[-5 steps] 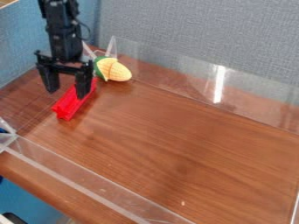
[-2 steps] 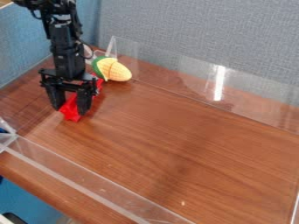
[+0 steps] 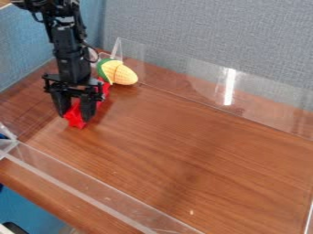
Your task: Put the red object to the right side of the table
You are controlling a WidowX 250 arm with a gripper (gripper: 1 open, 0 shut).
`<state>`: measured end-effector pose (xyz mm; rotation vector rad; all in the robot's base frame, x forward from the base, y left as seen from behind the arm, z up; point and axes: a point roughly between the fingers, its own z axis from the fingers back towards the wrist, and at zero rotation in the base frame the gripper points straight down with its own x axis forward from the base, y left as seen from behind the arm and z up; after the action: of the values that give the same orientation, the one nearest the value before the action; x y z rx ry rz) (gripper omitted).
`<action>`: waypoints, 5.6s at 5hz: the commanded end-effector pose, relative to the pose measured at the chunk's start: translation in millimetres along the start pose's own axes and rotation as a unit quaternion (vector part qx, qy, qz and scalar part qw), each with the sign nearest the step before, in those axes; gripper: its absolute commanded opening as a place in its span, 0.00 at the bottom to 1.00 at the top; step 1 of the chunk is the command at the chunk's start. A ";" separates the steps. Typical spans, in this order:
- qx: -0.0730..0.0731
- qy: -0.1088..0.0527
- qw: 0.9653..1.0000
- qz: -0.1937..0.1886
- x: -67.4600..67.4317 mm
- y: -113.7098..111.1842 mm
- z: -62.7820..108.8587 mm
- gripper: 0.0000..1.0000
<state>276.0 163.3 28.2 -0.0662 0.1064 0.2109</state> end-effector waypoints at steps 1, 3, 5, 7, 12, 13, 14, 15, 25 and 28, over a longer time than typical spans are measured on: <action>0.003 -0.031 0.999 -0.022 2.3 6.1 30.8 0.00; -0.008 -0.038 0.998 -0.052 8.6 4.0 41.9 0.00; -0.009 -0.035 0.997 -0.067 25.8 -3.8 23.3 0.00; -0.007 -0.033 0.996 -0.087 35.4 -5.8 11.1 0.00; -0.013 -0.049 0.997 -0.061 30.1 -6.1 25.4 0.00; -0.014 -0.052 0.997 -0.052 30.1 -2.5 29.3 0.00; -0.015 -0.054 0.997 -0.046 26.6 -2.0 32.1 0.00; -0.016 -0.056 0.997 -0.040 23.1 -1.7 34.7 0.00; -0.027 -0.082 0.995 -0.058 24.7 -38.1 76.8 0.00; -0.028 -0.085 0.989 -0.114 17.9 -41.0 76.2 0.00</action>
<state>305.7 126.9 70.2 -0.1605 0.0173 0.0026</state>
